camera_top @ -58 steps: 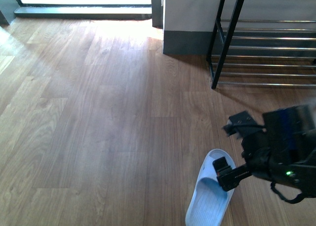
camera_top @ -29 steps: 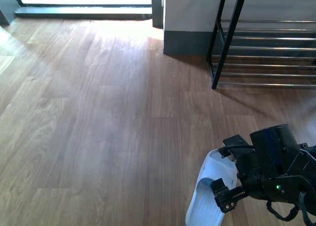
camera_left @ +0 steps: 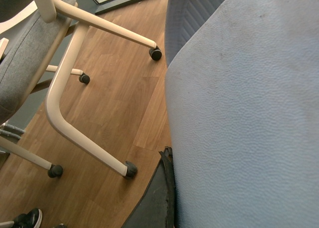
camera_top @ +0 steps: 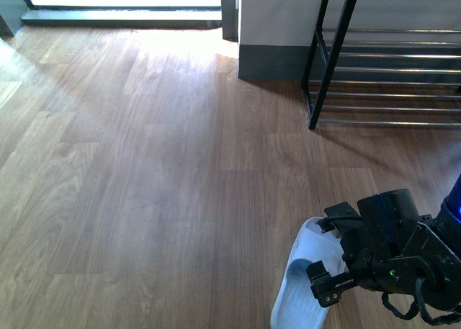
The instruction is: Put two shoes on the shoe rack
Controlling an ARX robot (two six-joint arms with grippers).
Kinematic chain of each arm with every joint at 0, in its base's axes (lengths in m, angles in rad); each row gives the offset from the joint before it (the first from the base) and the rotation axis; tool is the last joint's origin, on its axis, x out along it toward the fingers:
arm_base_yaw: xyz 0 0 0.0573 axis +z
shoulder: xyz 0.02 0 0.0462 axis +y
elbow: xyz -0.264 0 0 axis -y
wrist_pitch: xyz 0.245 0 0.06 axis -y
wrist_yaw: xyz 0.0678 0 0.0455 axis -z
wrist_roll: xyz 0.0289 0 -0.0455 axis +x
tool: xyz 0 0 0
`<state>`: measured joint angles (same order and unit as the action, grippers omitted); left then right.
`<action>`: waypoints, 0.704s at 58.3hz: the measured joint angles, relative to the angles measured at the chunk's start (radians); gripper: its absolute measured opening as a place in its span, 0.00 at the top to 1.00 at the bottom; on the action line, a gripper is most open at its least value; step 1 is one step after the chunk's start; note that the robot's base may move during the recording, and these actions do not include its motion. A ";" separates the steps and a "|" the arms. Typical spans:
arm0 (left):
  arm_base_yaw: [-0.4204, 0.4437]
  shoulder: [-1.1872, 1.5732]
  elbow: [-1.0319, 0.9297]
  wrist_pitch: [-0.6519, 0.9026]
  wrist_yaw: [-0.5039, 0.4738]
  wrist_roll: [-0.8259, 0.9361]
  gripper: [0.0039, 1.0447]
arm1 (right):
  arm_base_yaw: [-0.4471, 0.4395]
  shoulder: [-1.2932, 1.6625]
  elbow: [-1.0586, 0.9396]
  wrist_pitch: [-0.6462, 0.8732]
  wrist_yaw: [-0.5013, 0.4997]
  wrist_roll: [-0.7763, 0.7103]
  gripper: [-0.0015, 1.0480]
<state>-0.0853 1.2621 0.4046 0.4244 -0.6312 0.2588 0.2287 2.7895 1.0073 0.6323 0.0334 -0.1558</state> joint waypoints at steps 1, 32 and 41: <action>0.000 0.000 0.000 0.000 0.000 0.000 0.98 | -0.001 0.008 0.008 -0.003 0.002 0.000 0.09; 0.000 0.000 0.000 0.000 0.000 0.000 0.98 | 0.006 0.078 0.050 0.112 0.171 -0.082 0.61; 0.000 0.000 0.000 0.000 0.000 0.000 0.98 | 0.013 0.078 0.047 0.145 0.207 -0.085 0.80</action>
<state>-0.0853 1.2621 0.4046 0.4240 -0.6312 0.2588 0.2413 2.8677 1.0542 0.7776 0.2401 -0.2409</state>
